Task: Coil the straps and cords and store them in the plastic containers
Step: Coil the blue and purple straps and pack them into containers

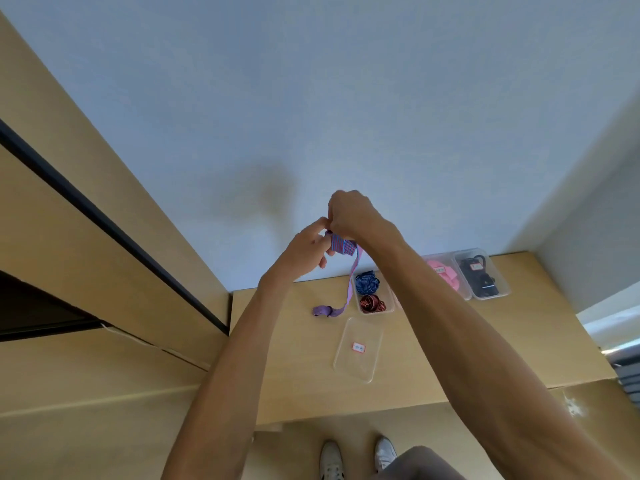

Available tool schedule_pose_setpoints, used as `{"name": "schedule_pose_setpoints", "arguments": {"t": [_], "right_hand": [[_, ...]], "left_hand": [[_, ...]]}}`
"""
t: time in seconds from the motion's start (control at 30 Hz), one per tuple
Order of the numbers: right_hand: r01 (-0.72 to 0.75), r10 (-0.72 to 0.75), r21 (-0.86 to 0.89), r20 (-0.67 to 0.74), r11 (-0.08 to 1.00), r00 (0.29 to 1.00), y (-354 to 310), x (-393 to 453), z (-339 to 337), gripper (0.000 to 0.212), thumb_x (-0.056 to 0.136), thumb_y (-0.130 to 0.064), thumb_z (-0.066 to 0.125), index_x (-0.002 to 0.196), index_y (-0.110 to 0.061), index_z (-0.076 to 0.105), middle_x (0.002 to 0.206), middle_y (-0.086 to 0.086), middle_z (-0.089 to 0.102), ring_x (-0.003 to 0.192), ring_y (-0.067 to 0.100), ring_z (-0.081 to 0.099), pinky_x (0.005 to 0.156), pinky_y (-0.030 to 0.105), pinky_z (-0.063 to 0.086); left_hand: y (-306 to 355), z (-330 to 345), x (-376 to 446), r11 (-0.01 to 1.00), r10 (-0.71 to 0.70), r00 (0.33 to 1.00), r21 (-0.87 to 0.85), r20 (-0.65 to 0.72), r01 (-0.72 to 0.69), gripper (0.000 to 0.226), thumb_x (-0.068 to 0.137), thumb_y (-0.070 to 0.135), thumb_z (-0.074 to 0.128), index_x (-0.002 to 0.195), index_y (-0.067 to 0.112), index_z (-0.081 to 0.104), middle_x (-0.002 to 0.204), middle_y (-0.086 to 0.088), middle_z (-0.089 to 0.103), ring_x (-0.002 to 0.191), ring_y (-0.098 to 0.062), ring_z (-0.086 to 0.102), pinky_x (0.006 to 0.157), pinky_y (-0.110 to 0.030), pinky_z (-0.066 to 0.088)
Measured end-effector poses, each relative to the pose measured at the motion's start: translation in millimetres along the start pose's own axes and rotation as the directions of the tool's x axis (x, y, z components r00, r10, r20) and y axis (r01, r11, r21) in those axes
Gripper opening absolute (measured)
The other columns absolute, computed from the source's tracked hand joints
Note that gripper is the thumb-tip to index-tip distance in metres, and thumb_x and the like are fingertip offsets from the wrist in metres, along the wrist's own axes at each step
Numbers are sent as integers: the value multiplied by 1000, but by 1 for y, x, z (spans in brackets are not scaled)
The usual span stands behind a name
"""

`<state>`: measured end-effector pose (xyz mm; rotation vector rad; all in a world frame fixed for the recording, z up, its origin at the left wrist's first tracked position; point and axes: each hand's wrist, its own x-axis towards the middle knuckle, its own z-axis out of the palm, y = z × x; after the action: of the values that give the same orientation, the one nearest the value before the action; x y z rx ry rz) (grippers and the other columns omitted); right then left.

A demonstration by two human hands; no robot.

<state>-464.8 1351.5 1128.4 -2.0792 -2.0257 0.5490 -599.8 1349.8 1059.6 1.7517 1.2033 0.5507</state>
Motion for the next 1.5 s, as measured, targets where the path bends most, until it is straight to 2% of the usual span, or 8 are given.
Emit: {"name": "schedule_pose_setpoints", "arguments": {"t": [0.17,0.6,0.73,0.9,1.03,1.13,1.33,1.5], "right_hand": [[36,-36,85,2,996,999,8,6,-7,20,83,-4,58,90,-11,75,96,10,72,91,28,66,72,32,53],[111,-109,208,-21,972,994,34,-13,22,21,79,4,62,94,-8,72,94,5,67,88,23,64,71,31,52],[81,-67,172,-85,982,994,35,-13,26,19,76,0,64,92,-5,72,97,8,66,78,23,59,59,25,39],[43,-49,165,29,985,998,33,-16,30,16,76,-1,62,88,-6,73,88,13,72,77,28,67,58,27,48],[120,-137,171,91,978,986,27,-19,30,19,78,-2,60,96,-1,68,95,19,68,88,35,66,76,46,59],[145,-157,227,38,963,987,30,-18,30,18,77,4,59,92,-1,69,97,14,66,90,32,65,74,41,56],[128,-94,431,-101,893,990,59,-8,22,25,80,9,52,88,-6,70,90,7,67,80,15,57,75,27,45],[23,-115,834,49,551,992,65,-17,37,17,83,12,50,89,-1,61,76,11,57,67,14,54,61,25,46]], "left_hand": [[1,9,4,881,-141,988,-463,-62,97,19,100,12,46,85,10,57,78,-16,51,55,-22,41,54,-28,38],[-12,23,7,901,-268,935,-403,-233,158,11,73,0,69,75,9,75,62,-2,70,56,-13,56,56,-18,43],[-20,22,1,954,-222,937,-256,-269,153,30,69,-1,68,98,6,75,83,-16,73,76,-23,63,72,-29,47],[-15,27,-1,996,-67,947,-81,-313,43,34,73,-2,61,72,28,78,66,-3,70,63,-26,52,60,-33,40],[-14,34,0,989,-33,951,126,-307,75,44,77,-4,54,46,26,44,40,6,37,48,-14,28,50,-26,24],[-11,34,2,975,6,968,216,-253,50,41,78,2,57,50,28,41,44,9,48,48,-11,42,51,-26,28],[-10,24,-11,952,95,995,-294,31,-81,34,76,-9,63,84,21,75,77,5,72,73,-11,65,73,-24,51],[0,22,-7,761,35,995,-643,-91,-86,25,80,-1,66,91,18,79,87,-7,74,81,-22,70,76,-30,57]]}}
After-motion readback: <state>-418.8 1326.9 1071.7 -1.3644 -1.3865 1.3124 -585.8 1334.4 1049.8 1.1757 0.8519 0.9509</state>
